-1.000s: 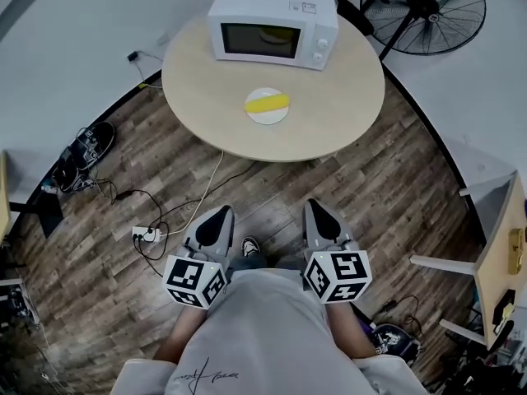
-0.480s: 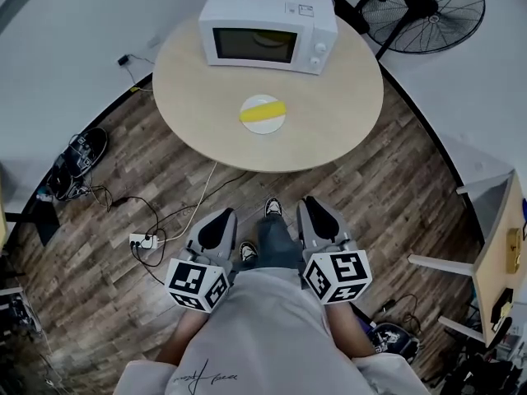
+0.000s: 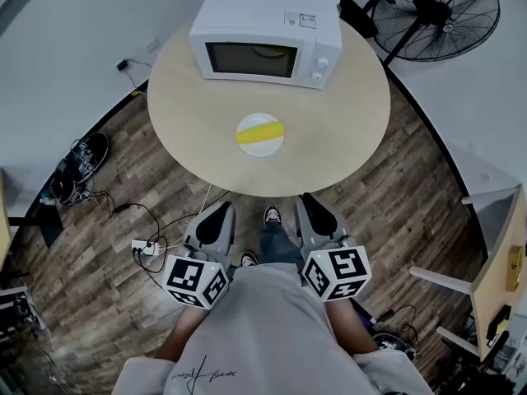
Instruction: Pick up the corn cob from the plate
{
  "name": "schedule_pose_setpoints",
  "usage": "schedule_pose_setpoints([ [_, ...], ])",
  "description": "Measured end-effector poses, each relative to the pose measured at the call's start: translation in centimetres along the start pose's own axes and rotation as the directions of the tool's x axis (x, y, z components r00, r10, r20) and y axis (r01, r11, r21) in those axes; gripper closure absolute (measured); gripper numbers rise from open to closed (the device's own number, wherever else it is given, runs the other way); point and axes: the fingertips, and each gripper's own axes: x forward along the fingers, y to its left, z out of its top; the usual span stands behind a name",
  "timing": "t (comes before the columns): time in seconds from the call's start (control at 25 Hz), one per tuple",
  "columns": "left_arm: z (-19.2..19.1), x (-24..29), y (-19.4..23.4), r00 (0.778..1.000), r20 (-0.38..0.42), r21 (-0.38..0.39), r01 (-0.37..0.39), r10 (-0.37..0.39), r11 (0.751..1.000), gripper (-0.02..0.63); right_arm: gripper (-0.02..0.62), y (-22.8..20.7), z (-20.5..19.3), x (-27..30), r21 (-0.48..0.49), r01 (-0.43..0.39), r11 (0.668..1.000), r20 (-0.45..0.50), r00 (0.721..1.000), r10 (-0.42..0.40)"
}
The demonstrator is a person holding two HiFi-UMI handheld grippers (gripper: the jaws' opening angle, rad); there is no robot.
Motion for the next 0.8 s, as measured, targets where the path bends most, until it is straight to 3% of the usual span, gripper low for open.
schedule_pose_setpoints([
  [0.36,3.0,5.9,0.9,0.999,0.001,0.031,-0.053,0.053,0.998,0.614,0.545,-4.4,2.9,5.2,-0.01,-0.069,0.998,-0.014,0.997,0.069],
  [0.8,3.8,9.1,2.3,0.985,0.015,0.014,-0.171,0.171,0.985,0.614,0.54,-6.7,4.2,10.6,-0.074,-0.223,0.972,-0.067,0.974,0.218],
])
